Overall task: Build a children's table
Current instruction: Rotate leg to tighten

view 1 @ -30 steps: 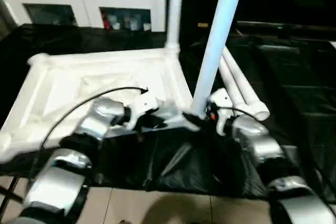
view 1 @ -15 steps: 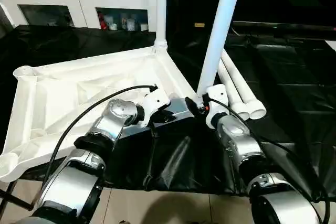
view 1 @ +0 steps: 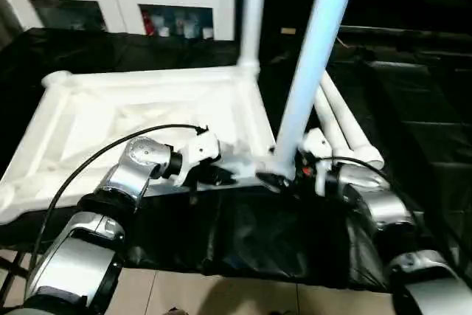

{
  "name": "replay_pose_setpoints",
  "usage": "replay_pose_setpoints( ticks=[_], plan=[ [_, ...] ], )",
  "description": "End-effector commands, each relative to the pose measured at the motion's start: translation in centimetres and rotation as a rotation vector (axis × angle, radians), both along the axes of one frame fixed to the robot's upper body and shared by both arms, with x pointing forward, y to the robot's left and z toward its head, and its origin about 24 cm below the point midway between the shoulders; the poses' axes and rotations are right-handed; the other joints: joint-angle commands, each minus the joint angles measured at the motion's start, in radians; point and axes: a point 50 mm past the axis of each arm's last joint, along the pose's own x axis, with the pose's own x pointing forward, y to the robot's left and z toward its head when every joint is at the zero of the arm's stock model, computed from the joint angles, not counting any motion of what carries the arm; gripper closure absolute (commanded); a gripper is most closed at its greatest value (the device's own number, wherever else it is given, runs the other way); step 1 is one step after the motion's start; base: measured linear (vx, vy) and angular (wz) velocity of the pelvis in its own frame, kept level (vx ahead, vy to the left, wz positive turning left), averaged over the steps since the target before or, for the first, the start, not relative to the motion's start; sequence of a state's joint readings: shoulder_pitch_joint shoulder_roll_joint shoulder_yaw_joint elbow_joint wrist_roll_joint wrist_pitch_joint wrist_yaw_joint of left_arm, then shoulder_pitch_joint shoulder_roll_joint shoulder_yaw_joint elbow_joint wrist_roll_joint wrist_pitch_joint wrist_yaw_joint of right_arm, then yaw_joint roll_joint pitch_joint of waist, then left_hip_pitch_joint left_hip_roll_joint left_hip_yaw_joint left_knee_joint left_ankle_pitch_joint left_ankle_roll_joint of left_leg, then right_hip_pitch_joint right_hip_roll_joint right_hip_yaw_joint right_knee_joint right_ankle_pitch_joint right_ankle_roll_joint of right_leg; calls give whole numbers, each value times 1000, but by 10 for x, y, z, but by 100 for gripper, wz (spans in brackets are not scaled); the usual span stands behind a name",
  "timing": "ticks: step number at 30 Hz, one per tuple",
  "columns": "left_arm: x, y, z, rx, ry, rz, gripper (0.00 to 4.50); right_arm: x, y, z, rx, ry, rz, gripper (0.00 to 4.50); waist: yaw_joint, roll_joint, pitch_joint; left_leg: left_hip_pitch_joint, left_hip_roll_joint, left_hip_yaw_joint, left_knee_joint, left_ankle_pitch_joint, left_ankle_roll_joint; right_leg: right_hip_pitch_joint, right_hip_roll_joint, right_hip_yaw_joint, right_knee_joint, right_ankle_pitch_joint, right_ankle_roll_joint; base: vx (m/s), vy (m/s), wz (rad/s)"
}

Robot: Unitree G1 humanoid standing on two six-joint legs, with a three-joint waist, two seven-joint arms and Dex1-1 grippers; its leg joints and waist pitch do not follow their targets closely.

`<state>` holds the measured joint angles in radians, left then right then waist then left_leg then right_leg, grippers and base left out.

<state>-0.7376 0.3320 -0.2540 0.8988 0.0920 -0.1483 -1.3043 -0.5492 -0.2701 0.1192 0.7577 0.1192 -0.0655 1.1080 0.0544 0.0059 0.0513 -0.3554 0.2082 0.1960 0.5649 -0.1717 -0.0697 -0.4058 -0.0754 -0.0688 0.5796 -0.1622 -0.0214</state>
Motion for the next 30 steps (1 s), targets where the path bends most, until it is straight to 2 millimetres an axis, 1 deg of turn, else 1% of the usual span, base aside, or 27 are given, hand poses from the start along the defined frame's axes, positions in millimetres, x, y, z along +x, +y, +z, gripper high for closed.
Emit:
replay_pose_setpoints(
  ticks=[1, 4, 6, 8, 9, 10, 13, 16, 17, 18, 19, 20, 21, 22, 23, 24, 25, 26, 27, 28, 29, 30],
  plan=[
    [-6, -3, -6, 27, 31, -77, 450, -9, 11, -2, -5, 45, 147, 77, 1, 0, -64, 9, 29, -6, -53, -244, 80, 54, -59, 39, -59, -220, -253, 0, 0, 0],
    [-8, 2, -4, 40, 49, -112, 450, -12, 8, -2, -21, 69, 196, 87, 3, 0, -62, 11, 28, -7, -56, -270, 60, 52, -61, 40, -65, -284, -234, 0, 0, 0],
    [-10, 5, -4, 56, 57, -134, 450, -13, 7, -2, -35, 75, 221, 106, 5, -1, -62, 11, 27, -8, -56, -266, 55, 53, -61, 41, -65, -293, -227, 0, 0, 0],
    [-11, 7, -4, 67, 61, -151, 450, -14, 7, -2, -45, 79, 244, 127, 5, -2, -64, 10, 28, -8, -56, -256, 54, 53, -61, 41, -63, -277, -226, 0, 0, 0],
    [-11, 7, -4, 67, 61, -152, 450, -14, 7, -2, -45, 79, 245, 140, 5, -1, -65, 11, 28, -7, -55, -247, 55, 52, -61, 41, -61, -259, -232, 0, 0, 0],
    [-11, 8, -4, 69, 64, -156, 450, -14, 8, -1, -41, 79, 248, 140, 5, -1, -66, 10, 27, -7, -54, -244, 56, 53, -61, 42, -60, -250, -235, 0, 0, 0],
    [-11, 9, -3, 69, 65, -158, 450, -15, 11, -1, -31, 84, 257, 165, 6, 0, -67, 9, 27, -7, -53, -224, 60, 55, -60, 40, -55, -212, -246, 0, 0, 0],
    [-9, 8, -4, 57, 60, -121, 450, -15, 13, -1, -12, 77, 223, 171, 6, -1, -67, 9, 27, -7, -53, -223, 61, 55, -60, 40, -55, -209, -247, 0, 0, 0],
    [-8, 7, -4, 50, 56, -100, 450, -14, 14, -1, -4, 71, 193, 173, 6, -1, -67, 9, 27, -6, -53, -226, 59, 55, -60, 40, -56, -215, -246, 0, 0, 0],
    [-4, 5, -4, 35, 47, -39, 450, -9, 15, -3, 11, 62, 101, 175, 5, -3, -65, 9, 27, -6, -54, -229, 54, 54, -60, 41, -58, -231, -241, 0, 0, 0],
    [-2, 4, -4, 35, 41, -17, 450, -8, 16, -4, 9, 59, 67, 175, 4, 0, -62, 10, 27, -7, -56, -248, 43, 51, -61, 40, -61, -270, -232, 0, 0, 0],
    [1, 3, -5, 41, 24, 24, 450, -5, 16, -6, -4, 51, 8, 176, 2, -1, -61, 12, 26, -8, -57, -258, 34, 48, -61, 40, -64, -300, -222, 0, 0, 0],
    [4, 1, -6, 39, 12, 72, 450, -3, 17, -9, -16, 38, -59, 176, 0, -2, -58, 16, 23, -10, -57, -290, 22, 46, -62, 39, -71, -371, -201, 0, 0, 0],
    [7, -2, -6, 33, 4, 115, 450, -1, 19, -12, -23, 27, -123, 177, -3, -2, -58, 15, 22, -10, -57, -295, 15, 44, -63, 40, -74, -399, -190, 0, 0, 0],
    [7, -3, -6, 29, 2, 124, 450, 0, 20, -13, -24, 25, -139, 177, -5, -4, -56, 19, 21, -14, -58, -313, 7, 42, -64, 39, -80, -446, -173, 0, 0, 0],
    [9, -7, -6, 22, -8, 150, 450, 2, 22, -15, -13, 33, -210, 177, -8, -4, -55, 20, 20, -15, -59, -325, 7, 39, -64, 40, -84, -477, -161, 0, 0, 0],
    [9, -17, -7, 9, -4, 165, 450, 5, 28, -18, 9, 49, -310, 178, -13, -5, -55, 18, 19, -17, -60, -330, 5, 39, -64, 39, -85, -490, -153, 0, 0, 0],
    [10, -21, -8, 11, -9, 184, 450, 6, 31, -20, 18, 52, -359, 178, -15, -4, -54, 18, 19, -18, -61, -334, 4, 39, -64, 39, -87, -497, -148, 0, 0, 0],
    [11, -25, -9, 14, -15, 202, 450, 6, 34, -21, 20, 54, -398, 178, -20, -3, -56, 20, 19, -19, -61, -341, 3, 36, -63, 39, -88, -500, -144, 0, 0, 0],
    [13, -36, -10, 4, -25, 245, 450, 7, 43, -25, 19, 58, -476, 178, -27, -3, -53, 21, 19, -18, -62, -346, -1, 32, -62, 39, -90, -499, -144, 0, 0, 0],
    [14, -42, -9, -8, -30, 269, 450, 7, 48, -27, 19, 62, -513, 178, -27, -3, -53, 21, 19, -18, -62, -346, -1, 32, -62, 39, -90, -499, -144, 0, 0, 0],
    [14, -56, -9, -27, -33, 288, 450, 7, 58, -29, 16, 74, -565, 178, -28, -2, -54, 26, 17, -18, -60, -358, 1, 30, -62, 37, -95, -514, -139, 0, 0, 0]
  ],
)
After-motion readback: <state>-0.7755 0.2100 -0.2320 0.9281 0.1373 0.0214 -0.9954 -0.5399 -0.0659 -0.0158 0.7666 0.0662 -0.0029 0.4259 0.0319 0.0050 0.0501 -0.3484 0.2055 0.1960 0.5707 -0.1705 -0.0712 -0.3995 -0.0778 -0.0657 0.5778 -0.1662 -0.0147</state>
